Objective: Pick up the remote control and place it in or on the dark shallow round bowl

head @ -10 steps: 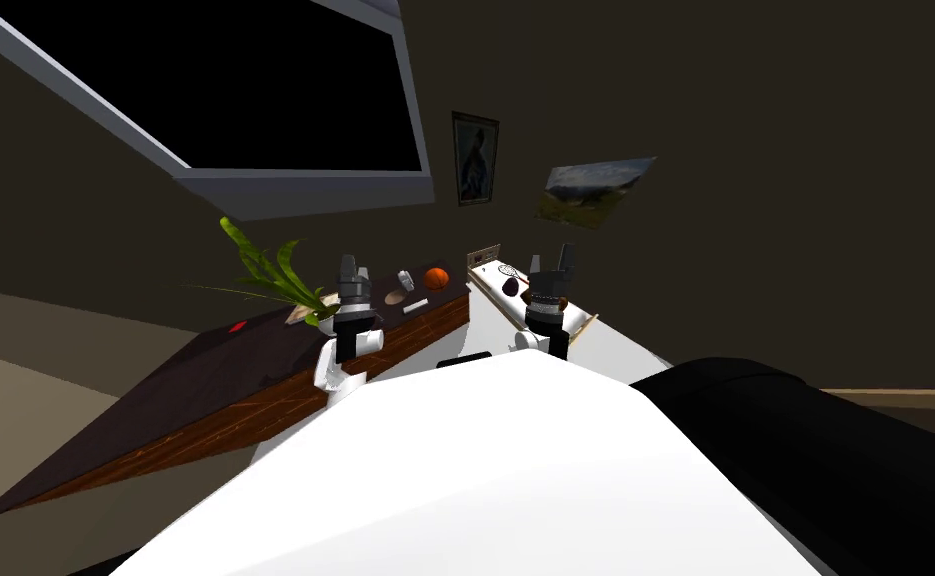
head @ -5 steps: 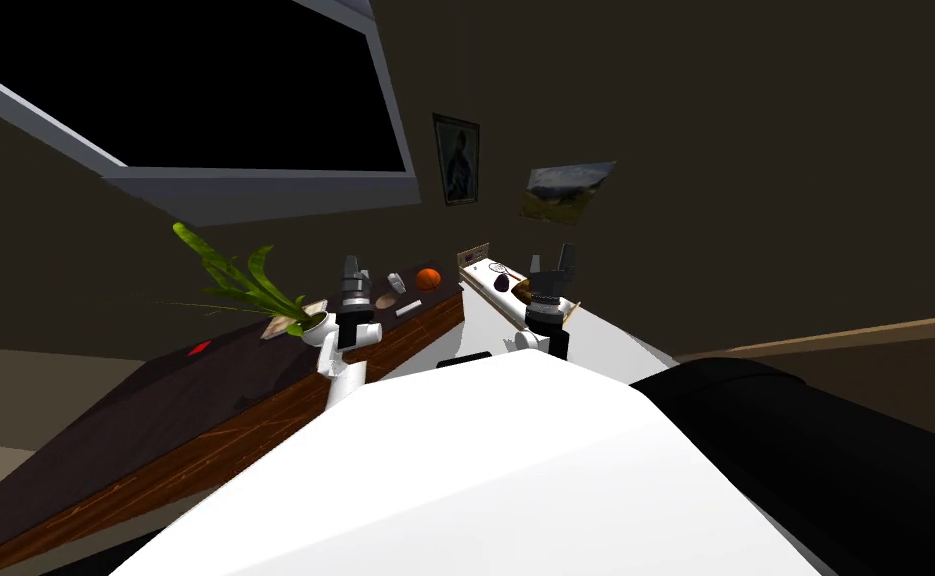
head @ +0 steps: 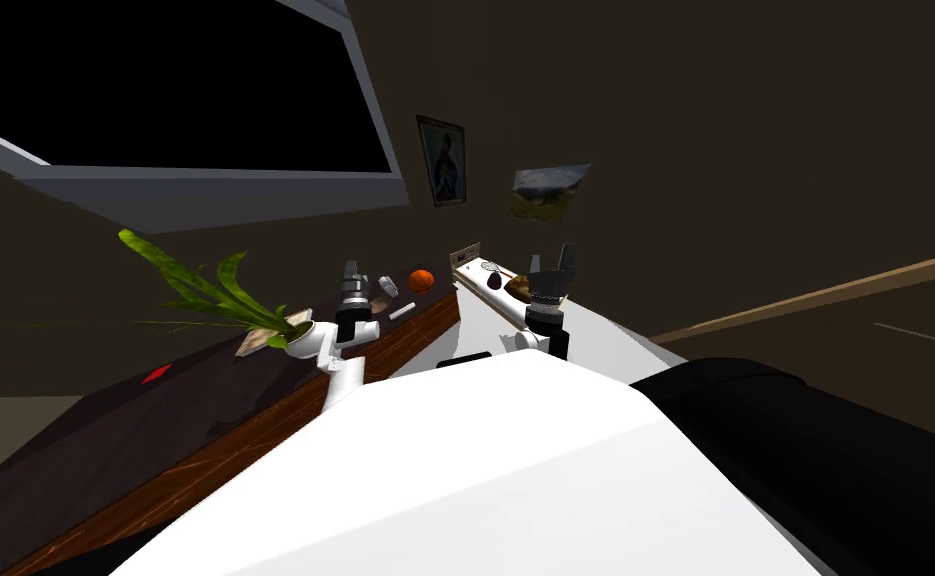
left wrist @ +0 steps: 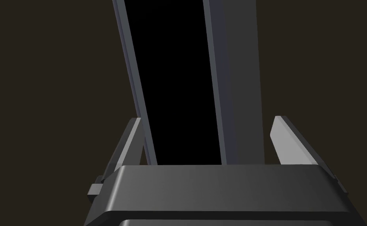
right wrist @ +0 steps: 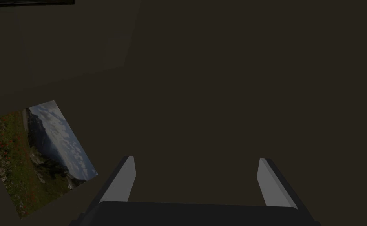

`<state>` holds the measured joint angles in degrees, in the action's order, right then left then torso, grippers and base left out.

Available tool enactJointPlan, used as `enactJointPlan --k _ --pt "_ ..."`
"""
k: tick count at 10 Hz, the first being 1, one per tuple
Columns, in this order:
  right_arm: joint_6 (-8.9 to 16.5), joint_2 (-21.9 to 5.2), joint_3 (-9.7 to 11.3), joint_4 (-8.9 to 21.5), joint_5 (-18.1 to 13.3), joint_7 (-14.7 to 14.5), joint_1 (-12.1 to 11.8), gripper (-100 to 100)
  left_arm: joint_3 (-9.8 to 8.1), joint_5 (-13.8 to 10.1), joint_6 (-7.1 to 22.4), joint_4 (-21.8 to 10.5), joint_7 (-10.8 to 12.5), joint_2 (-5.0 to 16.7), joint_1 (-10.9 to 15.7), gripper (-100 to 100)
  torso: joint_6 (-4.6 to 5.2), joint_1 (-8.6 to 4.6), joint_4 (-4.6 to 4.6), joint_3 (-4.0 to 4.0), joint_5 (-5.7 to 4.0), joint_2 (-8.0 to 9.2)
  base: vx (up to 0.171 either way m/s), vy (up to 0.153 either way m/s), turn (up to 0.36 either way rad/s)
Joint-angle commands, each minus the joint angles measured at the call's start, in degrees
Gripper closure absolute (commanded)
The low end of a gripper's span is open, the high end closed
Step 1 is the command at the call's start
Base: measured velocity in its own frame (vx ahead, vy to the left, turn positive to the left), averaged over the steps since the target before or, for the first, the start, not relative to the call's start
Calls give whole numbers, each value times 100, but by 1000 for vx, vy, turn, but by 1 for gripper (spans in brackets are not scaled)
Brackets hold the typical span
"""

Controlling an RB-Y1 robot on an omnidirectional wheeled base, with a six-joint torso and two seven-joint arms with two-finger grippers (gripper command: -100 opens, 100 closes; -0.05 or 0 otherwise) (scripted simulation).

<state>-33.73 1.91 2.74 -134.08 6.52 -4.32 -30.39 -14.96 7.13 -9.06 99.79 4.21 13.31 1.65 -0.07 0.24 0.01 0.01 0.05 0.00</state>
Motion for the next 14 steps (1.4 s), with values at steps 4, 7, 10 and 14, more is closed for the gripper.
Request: enactJointPlan --k 4,7,10,14 --pt "0 0 0 0 0 0 0 0 -278 -23 520 -824 126 48 506 -100 -1 0 0 -1 0 -1 -25 13 -153" --pt "0 0 0 0 0 0 0 0 -411 -48 1018 -1169 188 82 704 -100 3 3 0 -2 0 -3 -20 23 -164" --pt "0 0 0 0 0 0 0 0 -545 -75 1371 -1631 244 115 892 -100 2 0 -2 -6 0 -10 -6 13 -106" --pt "0 0 0 0 0 0 0 0 -812 -140 2073 -2242 336 177 1240 -100 0 7 -2 -7 1 -14 1 29 -152"
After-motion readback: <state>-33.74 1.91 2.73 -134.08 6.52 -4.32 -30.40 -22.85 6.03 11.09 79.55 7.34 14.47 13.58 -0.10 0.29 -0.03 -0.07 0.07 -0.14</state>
